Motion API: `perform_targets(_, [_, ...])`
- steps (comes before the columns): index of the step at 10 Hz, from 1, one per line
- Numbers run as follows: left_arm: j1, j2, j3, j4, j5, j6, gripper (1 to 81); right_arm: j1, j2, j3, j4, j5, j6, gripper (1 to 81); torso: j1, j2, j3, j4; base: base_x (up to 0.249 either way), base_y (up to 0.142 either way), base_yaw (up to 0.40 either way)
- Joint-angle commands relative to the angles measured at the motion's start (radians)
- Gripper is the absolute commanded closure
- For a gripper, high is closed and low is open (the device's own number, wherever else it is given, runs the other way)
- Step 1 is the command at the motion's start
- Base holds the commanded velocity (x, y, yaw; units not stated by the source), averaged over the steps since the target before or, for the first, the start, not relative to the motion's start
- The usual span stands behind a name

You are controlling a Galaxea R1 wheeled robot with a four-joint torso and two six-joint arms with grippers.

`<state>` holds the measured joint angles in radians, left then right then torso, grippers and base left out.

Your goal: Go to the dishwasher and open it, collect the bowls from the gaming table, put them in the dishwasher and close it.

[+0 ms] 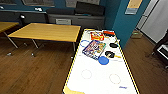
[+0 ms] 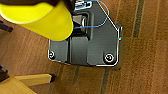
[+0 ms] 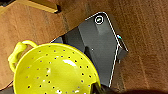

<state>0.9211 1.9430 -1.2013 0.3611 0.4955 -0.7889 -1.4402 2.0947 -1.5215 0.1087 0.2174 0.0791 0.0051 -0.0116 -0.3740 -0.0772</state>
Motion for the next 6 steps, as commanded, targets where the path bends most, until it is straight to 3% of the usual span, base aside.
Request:
perform_targets(1, [0.043, -0.015, -0.09, -0.332, -0.02, 0.293, 81.1, 0.014, -0.048, 0.011, -0.018, -0.067, 0.002, 81.1, 0.0, 0.0, 0.0, 0.0, 0.0, 0.0, 0.0])
perform_targets(4, [0.16, 0.048, -0.204, -0.527, -0.133, 0.59, 81.1, 0.014, -0.037, 0.008, -0.017, -0.105, 0.002, 81.1, 0.0, 0.0, 0.0, 0.0, 0.0, 0.0, 0.0])
perform_targets(6, [0.224, 0.094, -0.284, -0.731, -0.149, 0.852, 81.1, 0.014, -0.019, -0.008, -0.015, -0.127, 0.002, 81.1, 0.0, 0.0, 0.0, 0.0, 0.0, 0.0, 0.0])
